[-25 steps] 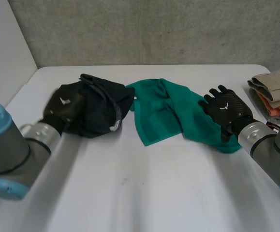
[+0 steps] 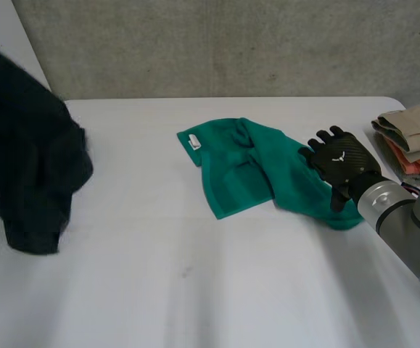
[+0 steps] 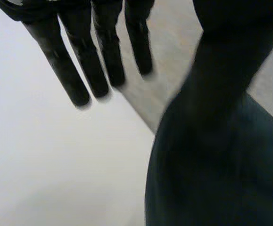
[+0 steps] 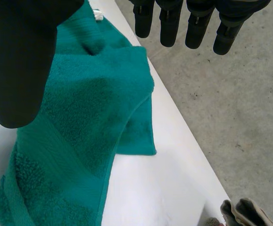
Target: Fold the laundry.
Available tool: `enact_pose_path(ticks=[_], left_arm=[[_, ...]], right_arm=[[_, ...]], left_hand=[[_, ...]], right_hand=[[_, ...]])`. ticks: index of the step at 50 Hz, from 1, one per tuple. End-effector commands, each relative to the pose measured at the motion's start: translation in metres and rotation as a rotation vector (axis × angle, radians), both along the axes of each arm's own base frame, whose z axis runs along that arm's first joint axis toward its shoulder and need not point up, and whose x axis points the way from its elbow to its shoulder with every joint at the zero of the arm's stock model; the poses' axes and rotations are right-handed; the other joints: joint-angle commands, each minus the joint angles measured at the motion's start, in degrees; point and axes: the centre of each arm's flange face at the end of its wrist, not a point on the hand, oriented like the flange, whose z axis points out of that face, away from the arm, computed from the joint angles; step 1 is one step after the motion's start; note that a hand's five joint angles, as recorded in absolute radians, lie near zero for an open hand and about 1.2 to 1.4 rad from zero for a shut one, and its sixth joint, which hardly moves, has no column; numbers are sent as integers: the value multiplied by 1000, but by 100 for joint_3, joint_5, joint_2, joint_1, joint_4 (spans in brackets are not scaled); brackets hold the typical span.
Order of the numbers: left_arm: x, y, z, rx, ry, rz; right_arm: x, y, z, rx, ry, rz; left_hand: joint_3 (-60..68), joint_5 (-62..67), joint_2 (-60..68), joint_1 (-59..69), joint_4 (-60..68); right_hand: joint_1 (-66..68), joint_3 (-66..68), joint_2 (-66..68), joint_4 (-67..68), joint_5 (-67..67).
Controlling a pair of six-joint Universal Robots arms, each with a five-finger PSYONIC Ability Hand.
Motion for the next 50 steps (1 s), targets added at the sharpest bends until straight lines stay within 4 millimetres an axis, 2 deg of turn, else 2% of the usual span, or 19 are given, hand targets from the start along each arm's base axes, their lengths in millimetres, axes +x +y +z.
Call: enact_pose_path(ticks=[1, 6, 10, 11, 14, 18, 27, 31, 32, 33, 34, 37, 39, 41, 42, 44, 46, 47, 50], left_arm=[[-36, 23, -49, 147, -71, -134], [-51, 43, -69, 227, -71, -215], [-67, 69, -78, 315, -36, -315], [-73, 81, -83, 361, -11, -356], [-82, 99, -88, 431, 34, -418], [-95, 130, -95, 552, 143, -509], [-103, 156, -90, 615, 306, -575], [-104, 158, -89, 603, 331, -585], [-104, 157, -88, 597, 331, -587], [-104, 156, -88, 590, 330, -586], [-105, 155, -87, 572, 330, -587], [-105, 151, -85, 548, 329, -585], [-106, 147, -86, 530, 330, -576], [-107, 143, -86, 522, 330, -568], [-110, 141, -88, 515, 329, -566], [-116, 138, -89, 511, 325, -563], [-120, 137, -92, 516, 322, -563], [-125, 136, -95, 520, 320, -562], [-131, 134, -100, 528, 317, -553]], right_arm=[[-1, 0, 9, 49, -55, -19], [-2, -3, 21, 134, -153, -56], [-1, -11, 28, 246, -265, -124], [0, -15, 29, 300, -309, -155], [5, -18, 26, 392, -356, -182], [19, -22, 10, 493, -322, -190], [35, -39, -37, 457, -170, -227], [41, -46, -53, 408, -158, -233], [42, -48, -54, 399, -160, -231], [43, -48, -54, 388, -163, -227], [47, -50, -49, 354, -182, -217], [51, -50, -31, 292, -228, -197], [54, -42, -7, 231, -283, -173], [58, -34, 21, 159, -338, -134], [61, -24, 50, 80, -390, -86], [66, -9, 85, -2, -462, -12], [68, 0, 102, -28, -496, 27], [70, 10, 117, -35, -527, 66], [74, 29, 136, -28, -559, 126]], left_hand=[[-2707, -2621, -2682, -2111, -2675], [-2707, -2621, -2682, -2111, -2675], [-2707, -2621, -2682, -2111, -2675], [-2707, -2621, -2682, -2111, -2675], [-2707, -2621, -2682, -2111, -2675], [-2707, -2621, -2682, -2111, -2675], [-2707, -2621, -2682, -2111, -2675], [-2707, -2621, -2682, -2111, -2675], [-2707, -2621, -2682, -2111, -2675], [-2707, -2621, -2682, -2111, -2675], [-2707, -2621, -2682, -2111, -2675], [-2707, -2621, -2682, -2111, -2675], [-2707, -2621, -2682, -2111, -2675], [-2707, -2621, -2682, -2111, -2675], [-2707, -2621, -2682, -2111, -2675], [-2707, -2621, -2682, -2111, -2675], [-2707, -2621, -2682, -2111, -2675], [-2707, -2621, -2682, -2111, -2675], [-2707, -2621, -2682, -2111, -2675]], right_hand=[[-263, -150, -179, -160, -239], [-263, -150, -179, -160, -239], [-263, -150, -179, -160, -239], [-263, -150, -179, -160, -239], [-263, -150, -179, -160, -239], [-263, -150, -179, -160, -239], [-197, -84, -112, -94, -173], [1078, 1191, 1162, 1181, 1102], [1965, 2078, 2050, 2068, 1989], [3523, 3636, 3607, 3626, 3547], [6704, 6817, 6789, 6808, 6729], [6737, 6850, 6821, 6840, 6761], [6737, 6850, 6821, 6840, 6761], [6737, 6850, 6821, 6840, 6761], [6737, 6850, 6821, 6840, 6761], [6737, 6850, 6821, 6840, 6761], [6737, 6850, 6821, 6840, 6761], [6737, 6850, 6821, 6840, 6761], [6737, 6850, 6821, 6840, 6761]])
